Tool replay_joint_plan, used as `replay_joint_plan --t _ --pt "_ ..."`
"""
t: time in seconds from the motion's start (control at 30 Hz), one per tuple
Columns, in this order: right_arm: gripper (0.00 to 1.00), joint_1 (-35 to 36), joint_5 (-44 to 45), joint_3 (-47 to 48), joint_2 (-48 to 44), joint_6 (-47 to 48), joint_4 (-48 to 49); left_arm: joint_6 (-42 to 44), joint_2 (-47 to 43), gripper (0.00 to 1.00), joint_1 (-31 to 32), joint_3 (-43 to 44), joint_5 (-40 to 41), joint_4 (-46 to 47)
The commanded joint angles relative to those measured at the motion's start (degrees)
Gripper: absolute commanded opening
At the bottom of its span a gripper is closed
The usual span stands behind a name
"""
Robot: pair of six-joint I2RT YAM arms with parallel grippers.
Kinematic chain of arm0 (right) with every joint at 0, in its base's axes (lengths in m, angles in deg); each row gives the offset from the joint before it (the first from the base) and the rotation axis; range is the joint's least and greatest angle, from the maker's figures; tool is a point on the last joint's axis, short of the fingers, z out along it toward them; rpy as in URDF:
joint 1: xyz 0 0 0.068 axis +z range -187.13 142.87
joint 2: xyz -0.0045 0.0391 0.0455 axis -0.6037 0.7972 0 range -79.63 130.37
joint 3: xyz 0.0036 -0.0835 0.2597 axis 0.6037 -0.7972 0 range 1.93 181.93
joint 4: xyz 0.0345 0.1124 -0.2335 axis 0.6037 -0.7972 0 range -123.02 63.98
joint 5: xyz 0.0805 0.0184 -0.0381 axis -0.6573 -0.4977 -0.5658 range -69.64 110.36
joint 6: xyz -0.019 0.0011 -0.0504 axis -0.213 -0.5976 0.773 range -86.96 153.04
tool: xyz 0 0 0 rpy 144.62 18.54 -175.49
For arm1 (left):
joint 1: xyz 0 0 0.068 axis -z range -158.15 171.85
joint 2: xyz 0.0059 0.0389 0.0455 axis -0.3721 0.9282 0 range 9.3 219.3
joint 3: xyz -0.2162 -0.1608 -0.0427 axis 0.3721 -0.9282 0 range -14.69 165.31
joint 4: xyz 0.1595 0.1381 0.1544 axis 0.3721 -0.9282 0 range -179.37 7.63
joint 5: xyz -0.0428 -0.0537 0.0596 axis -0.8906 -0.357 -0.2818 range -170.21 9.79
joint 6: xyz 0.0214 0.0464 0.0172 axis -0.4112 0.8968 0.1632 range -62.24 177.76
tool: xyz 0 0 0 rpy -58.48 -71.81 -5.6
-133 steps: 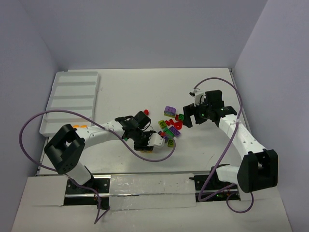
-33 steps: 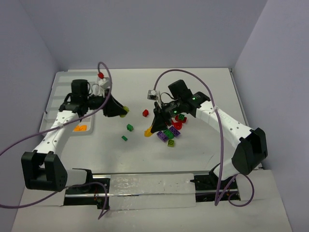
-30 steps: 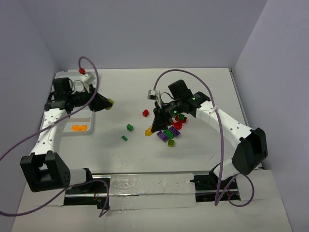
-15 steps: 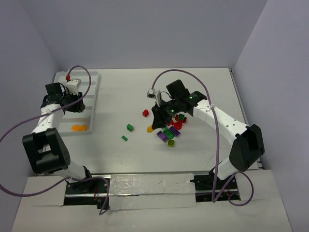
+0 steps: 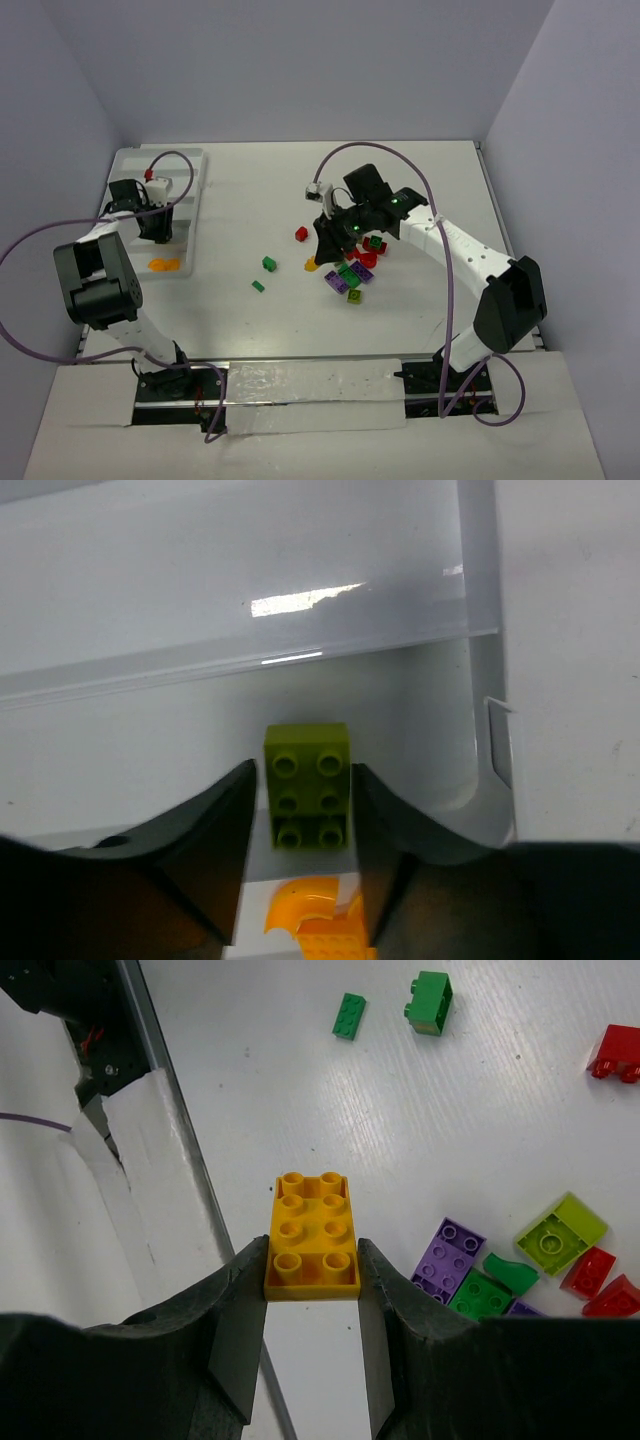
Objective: Sort the legos into containers by color
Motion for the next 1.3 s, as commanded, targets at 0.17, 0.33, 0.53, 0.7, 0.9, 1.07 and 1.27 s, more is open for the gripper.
replay_joint_plan --t 0.17,0.33,0.53,0.7,0.9,1.07,1.27 --pt "0.00 0.4 1.9 3.8 -0.2 -1.9 3.2 -1.4 -4.0 0.73 -0.2 7.1 -3.0 -0.3" --pt "0.00 0.4 2.2 4.2 -0.8 -4.5 6.2 -5.8 -11.5 0.70 -0.2 14.3 -22.1 -9.6" --pt "0.00 0.3 -6.0 3.6 -0.5 -10.8 11.4 -9.6 -25.6 0.68 7.1 5.4 -55.4 -11.1" --pt "0.00 0.3 -13.5 3.1 1.9 -21.8 17.7 -14.4 -34.0 0.69 19.4 -2.5 -55.6 -4.5" --pt "0.00 0.4 -17.8 2.9 7.4 -37.5 25.0 -10.5 -34.9 0.72 26.3 -1.8 -49.0 -8.2" --pt "0.00 0.3 -20.6 4.2 11.9 -43.0 27.5 -0.8 -35.0 0.73 32.1 1.6 -43.3 -16.9" --pt "0.00 0.3 -21.8 4.2 13.2 -45.0 29.3 3.1 -35.3 0.74 37.5 1.1 -38.2 -19.1"
